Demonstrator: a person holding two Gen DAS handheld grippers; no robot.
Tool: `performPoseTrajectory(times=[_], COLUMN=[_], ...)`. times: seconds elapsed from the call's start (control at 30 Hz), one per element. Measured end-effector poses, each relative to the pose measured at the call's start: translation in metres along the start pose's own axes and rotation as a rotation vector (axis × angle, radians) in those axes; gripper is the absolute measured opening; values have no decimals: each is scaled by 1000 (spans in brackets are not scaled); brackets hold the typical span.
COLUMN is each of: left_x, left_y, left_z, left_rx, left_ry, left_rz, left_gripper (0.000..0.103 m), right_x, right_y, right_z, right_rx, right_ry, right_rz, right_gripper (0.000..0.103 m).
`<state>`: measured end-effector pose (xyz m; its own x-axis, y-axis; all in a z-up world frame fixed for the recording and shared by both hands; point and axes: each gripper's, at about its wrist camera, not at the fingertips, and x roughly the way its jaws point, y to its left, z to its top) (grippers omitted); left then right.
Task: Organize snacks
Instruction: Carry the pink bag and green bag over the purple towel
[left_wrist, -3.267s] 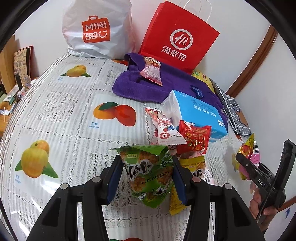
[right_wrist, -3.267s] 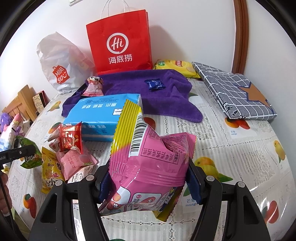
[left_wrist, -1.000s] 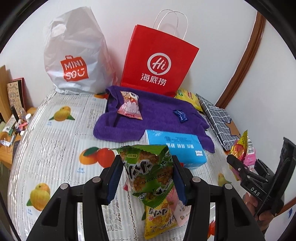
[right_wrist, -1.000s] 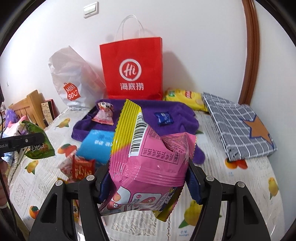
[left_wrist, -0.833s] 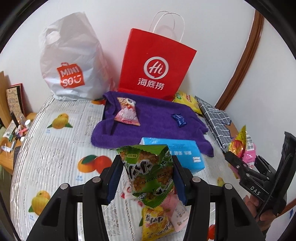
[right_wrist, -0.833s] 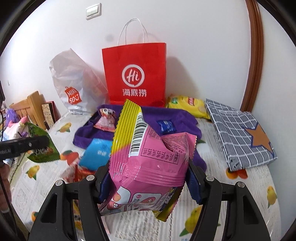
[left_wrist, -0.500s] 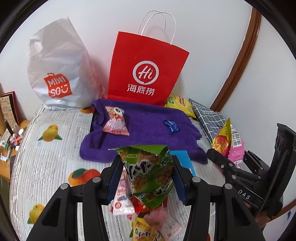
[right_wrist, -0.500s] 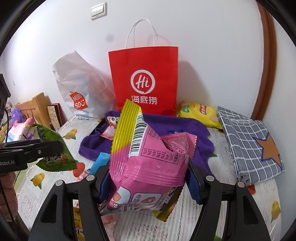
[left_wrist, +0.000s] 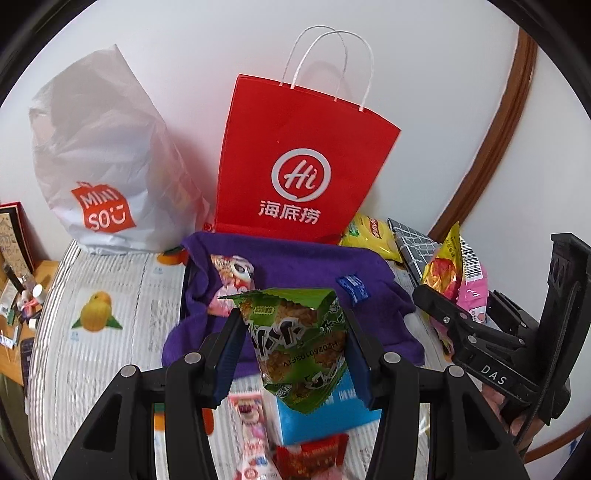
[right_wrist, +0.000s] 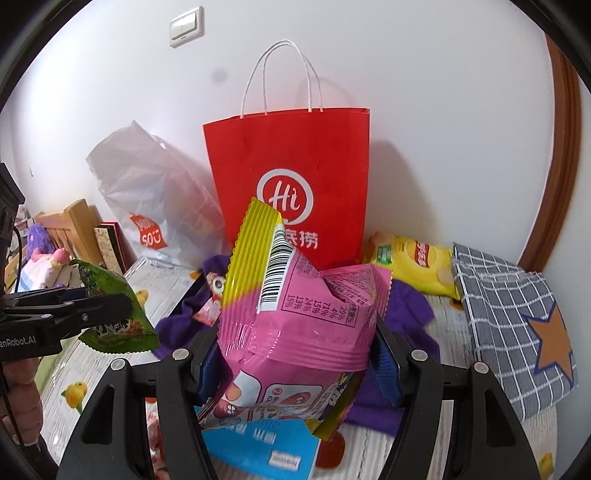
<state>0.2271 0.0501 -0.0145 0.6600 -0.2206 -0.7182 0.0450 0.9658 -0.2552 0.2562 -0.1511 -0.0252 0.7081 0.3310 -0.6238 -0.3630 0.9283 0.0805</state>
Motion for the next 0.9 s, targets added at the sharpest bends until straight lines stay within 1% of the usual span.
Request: performPoseTrajectory(times=[0.2,0.43,0.57,0.67,0.8,0.9], left_x=[25,53,67,81,93,103], left_y=[7,21,33,44,53,58], left_z=[18,35,36,35,31,28], left_rx=[-15,-44,-50,-75,-83,-90], left_ry=[21,48,65,112,148,178], left_rz=[6,16,31,45,69,73], left_gripper=[49,49,49,49,49,49], right_x=[27,59,86,98,114,126], right_y=[-17,-35,-45,-48,-47,-47], right_z=[15,13,4,-2,-10,-17], right_rx=[29,38,53,54,34,29], right_ry=[22,81,168,201,242,280], right_rz=[-10,-41,-54,-46,-47,-44], right_gripper=[67,67,67,67,67,67])
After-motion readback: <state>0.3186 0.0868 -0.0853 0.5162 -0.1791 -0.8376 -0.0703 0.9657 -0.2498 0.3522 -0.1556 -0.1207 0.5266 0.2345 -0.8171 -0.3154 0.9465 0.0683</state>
